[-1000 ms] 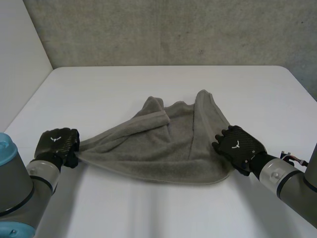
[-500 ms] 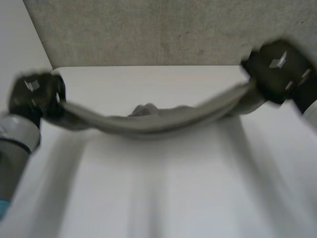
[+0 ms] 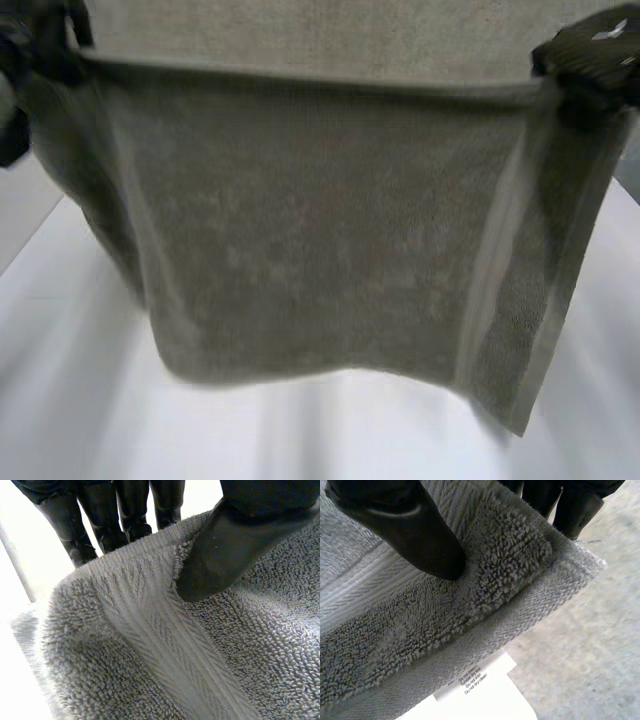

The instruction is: Fold the towel.

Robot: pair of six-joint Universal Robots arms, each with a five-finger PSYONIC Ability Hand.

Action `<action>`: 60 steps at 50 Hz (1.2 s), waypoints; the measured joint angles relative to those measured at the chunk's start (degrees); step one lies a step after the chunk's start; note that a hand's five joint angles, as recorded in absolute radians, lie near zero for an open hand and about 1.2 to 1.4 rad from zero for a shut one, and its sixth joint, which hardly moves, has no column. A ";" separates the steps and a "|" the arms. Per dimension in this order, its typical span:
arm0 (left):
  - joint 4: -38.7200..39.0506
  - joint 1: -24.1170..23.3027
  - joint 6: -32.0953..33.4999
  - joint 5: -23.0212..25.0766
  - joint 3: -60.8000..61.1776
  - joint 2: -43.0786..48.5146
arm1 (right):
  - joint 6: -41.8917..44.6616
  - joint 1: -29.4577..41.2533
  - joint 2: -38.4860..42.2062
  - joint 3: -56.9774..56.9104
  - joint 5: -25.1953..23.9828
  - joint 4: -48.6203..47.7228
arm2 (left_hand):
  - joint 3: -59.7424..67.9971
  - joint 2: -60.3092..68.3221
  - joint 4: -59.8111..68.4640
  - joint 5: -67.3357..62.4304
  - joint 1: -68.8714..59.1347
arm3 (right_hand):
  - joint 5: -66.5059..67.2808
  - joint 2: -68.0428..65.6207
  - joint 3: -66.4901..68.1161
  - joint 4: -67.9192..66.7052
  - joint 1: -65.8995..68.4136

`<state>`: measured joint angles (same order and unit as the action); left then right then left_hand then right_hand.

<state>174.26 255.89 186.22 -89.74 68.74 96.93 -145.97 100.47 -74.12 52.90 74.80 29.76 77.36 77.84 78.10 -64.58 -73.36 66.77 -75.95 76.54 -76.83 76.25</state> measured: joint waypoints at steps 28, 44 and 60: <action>21.56 0.12 2.08 -0.54 -33.42 22.83 | -0.94 9.11 20.16 -38.79 14.33 -12.82 | 0.00 0.00 0.00 0.00 -0.02 | 0.00 -0.19 0.36 0.00 0.00; 27.88 1.32 3.30 4.28 6.56 21.86 | 3.93 8.69 18.12 -2.60 3.75 -11.70 | 0.00 0.01 0.00 0.00 -0.02 | 0.09 -0.19 0.36 -0.02 0.00; 40.12 2.81 17.34 8.82 33.06 18.17 | 11.84 7.80 5.47 32.08 1.55 -27.07 | 0.00 0.03 0.00 0.00 -0.03 | 0.09 -0.19 0.36 -0.03 0.00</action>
<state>214.38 258.70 203.56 -80.92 101.80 115.10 -134.14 108.28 -68.65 84.98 76.35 2.69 77.36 77.87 78.11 -64.59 -73.39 66.86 -76.15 76.90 -76.86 76.26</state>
